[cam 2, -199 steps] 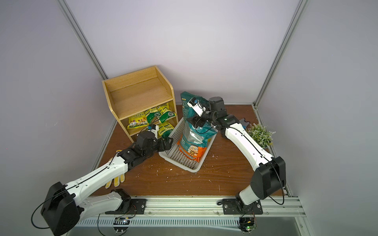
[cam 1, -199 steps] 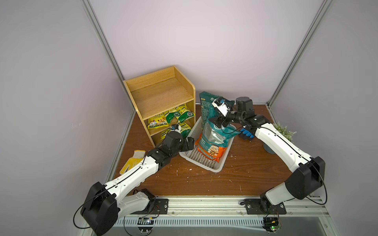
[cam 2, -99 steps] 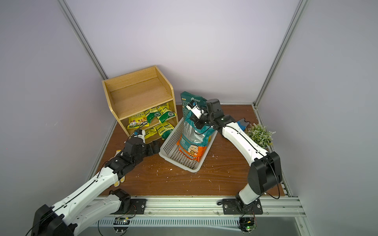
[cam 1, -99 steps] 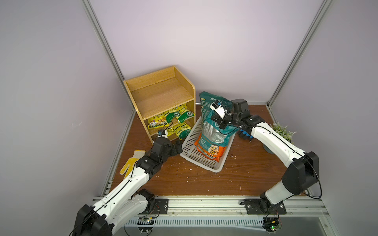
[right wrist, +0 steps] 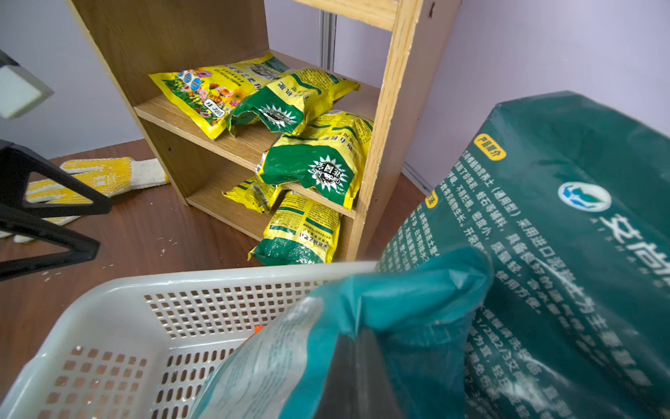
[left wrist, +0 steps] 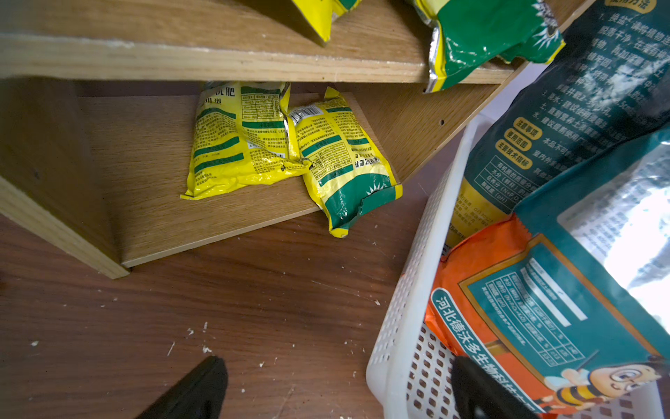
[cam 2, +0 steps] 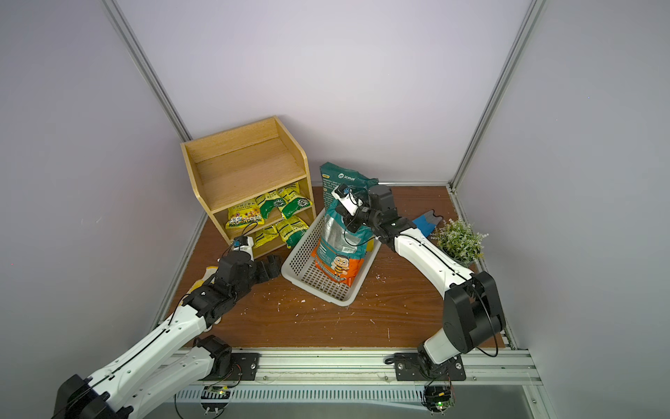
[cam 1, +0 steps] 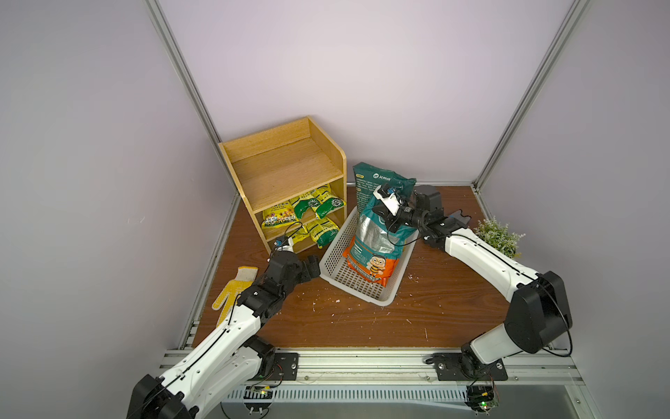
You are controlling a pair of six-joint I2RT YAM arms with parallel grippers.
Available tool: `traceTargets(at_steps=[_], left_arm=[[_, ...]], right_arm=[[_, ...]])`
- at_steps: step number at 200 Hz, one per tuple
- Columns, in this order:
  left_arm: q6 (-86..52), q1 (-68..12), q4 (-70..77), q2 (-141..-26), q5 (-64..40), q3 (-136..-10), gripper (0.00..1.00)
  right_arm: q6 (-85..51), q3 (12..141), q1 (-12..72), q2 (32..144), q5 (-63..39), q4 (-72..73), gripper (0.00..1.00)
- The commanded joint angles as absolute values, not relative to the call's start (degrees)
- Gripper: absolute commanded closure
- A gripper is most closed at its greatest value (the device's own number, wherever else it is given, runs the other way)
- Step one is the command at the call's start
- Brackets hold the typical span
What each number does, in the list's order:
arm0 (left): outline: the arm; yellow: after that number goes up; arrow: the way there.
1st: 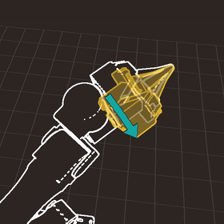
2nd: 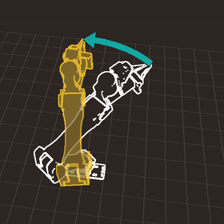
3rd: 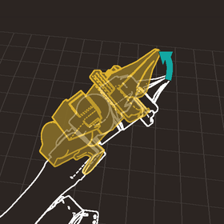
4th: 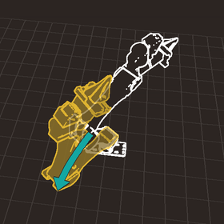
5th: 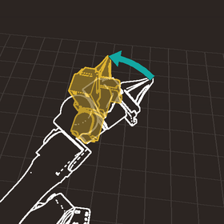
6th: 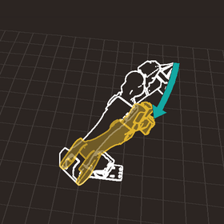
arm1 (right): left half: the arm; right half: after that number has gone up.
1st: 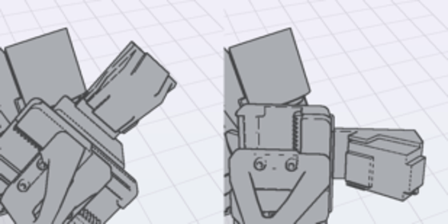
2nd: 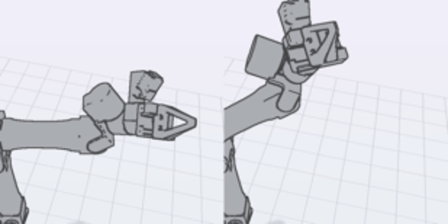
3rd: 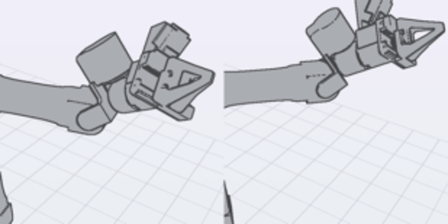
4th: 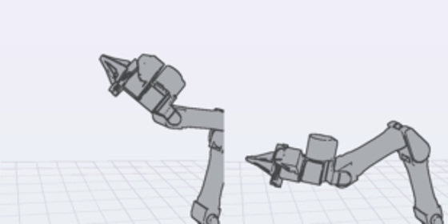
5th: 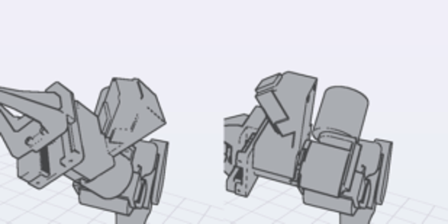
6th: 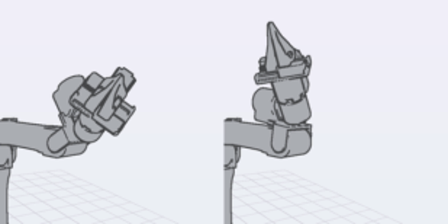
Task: Take down the fertilizer bag from the shelf
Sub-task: Place the fertilizer bag in the storage box, then pick up the fertilizer bag from the shelf.
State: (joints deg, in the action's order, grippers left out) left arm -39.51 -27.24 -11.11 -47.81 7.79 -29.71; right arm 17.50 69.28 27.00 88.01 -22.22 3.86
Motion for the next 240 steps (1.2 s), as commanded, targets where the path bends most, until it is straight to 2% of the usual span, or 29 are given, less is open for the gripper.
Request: traceTargets(at_steps=[1,7,27,38,49,70,100,118,131,158,199,240], left_arm=[[-40.1,-26.7,-13.9,-46.2,9.1,-28.7,0.00],[-40.2,-26.7,-14.2,-45.6,9.3,-28.2,0.00],[-41.3,-26.3,-14.4,-43.0,9.8,-26.0,0.00],[-42.2,-25.7,-14.0,-41.5,9.3,-24.3,0.01],[-43.2,-25.0,-13.2,-40.2,8.6,-22.4,0.01],[-45.4,-22.8,-10.0,-37.8,5.6,-17.8,0.01],[-46.7,-15.2,-4.7,-37.1,-2.9,-12.7,0.00],[-45.4,-11.8,-3.7,-38.1,-5.6,-12.6,0.00],[-43.9,-10.7,-3.3,-38.9,-6.1,-13.7,0.00],[-41.3,-10.5,-3.2,-41.0,-5.8,-16.7,0.01],[-39.9,-10.5,-1.7,-43.0,-5.7,-18.5,0.01],[-38.6,-10.5,-2.1,-43.1,-5.7,-18.2,0.01]], right_arm=[[16.2,68.2,27.2,85.0,-19.2,10.4,0.87],[15.3,68.2,27.2,84.3,-18.7,10.3,0.74],[10.3,68.8,27.2,80.9,-16.2,10.9,0.40],[7.0,68.8,27.4,78.8,-15.2,12.4,0.33],[4.1,69.2,28.1,77.1,-14.2,13.5,0.33],[-1.6,72.5,30.8,77.1,-12.6,11.1,0.39],[-13.6,74.4,36.8,80.9,-11.5,11.9,0.44],[-20.7,72.4,40.9,84.0,-9.7,18.1,0.45],[-26.4,71.6,43.5,86.9,-5.4,21.8,0.49],[-37.0,72.0,44.9,93.1,-3.3,26.5,0.54],[-44.6,72.5,45.3,99.8,0.3,31.6,0.53],[-49.6,77.2,45.1,107.5,-1.7,33.7,0.48]])
